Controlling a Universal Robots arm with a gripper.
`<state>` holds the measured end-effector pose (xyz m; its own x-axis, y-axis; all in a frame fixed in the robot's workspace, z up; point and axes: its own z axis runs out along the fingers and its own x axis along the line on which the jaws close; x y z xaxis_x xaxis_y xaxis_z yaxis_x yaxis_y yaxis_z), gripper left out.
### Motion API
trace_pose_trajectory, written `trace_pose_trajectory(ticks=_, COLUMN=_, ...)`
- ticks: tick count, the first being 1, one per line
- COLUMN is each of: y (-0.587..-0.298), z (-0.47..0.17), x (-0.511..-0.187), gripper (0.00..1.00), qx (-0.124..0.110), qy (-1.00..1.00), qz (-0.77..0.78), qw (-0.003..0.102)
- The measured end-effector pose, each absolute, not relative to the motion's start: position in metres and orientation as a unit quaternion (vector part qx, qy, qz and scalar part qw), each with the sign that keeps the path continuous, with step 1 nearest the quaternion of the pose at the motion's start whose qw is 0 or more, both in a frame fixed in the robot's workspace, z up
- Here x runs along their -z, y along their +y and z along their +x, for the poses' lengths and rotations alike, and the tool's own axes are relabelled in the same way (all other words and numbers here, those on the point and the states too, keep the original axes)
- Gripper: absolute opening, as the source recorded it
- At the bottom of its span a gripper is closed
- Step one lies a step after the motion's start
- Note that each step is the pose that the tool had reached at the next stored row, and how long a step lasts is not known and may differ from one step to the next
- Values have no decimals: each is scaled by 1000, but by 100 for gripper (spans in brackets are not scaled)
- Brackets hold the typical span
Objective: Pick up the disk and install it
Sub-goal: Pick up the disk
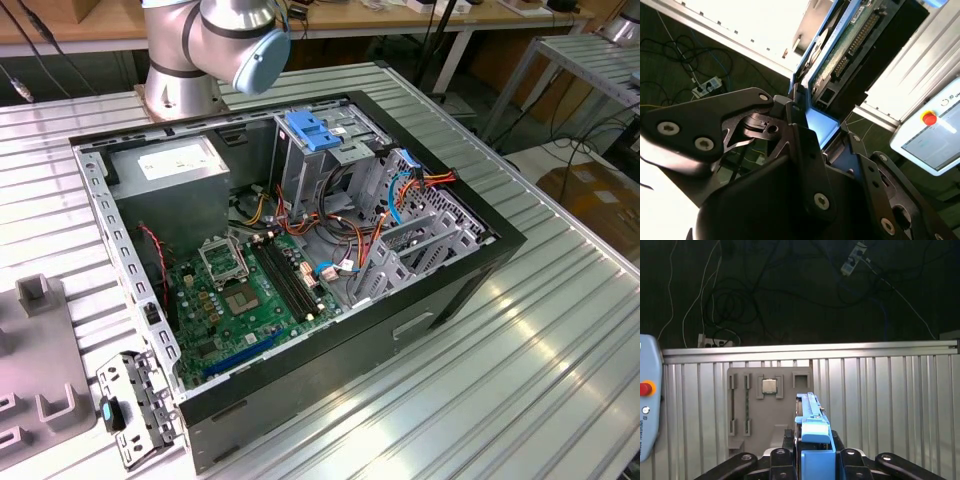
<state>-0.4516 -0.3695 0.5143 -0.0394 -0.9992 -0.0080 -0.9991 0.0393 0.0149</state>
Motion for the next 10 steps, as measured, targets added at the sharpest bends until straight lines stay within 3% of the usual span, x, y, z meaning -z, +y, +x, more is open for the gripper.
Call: trace_pose_trajectory(ticks=10, y=-370, z=-437, x=-514, gripper=37, qx=8, qy=-721, qz=693, qw=2)
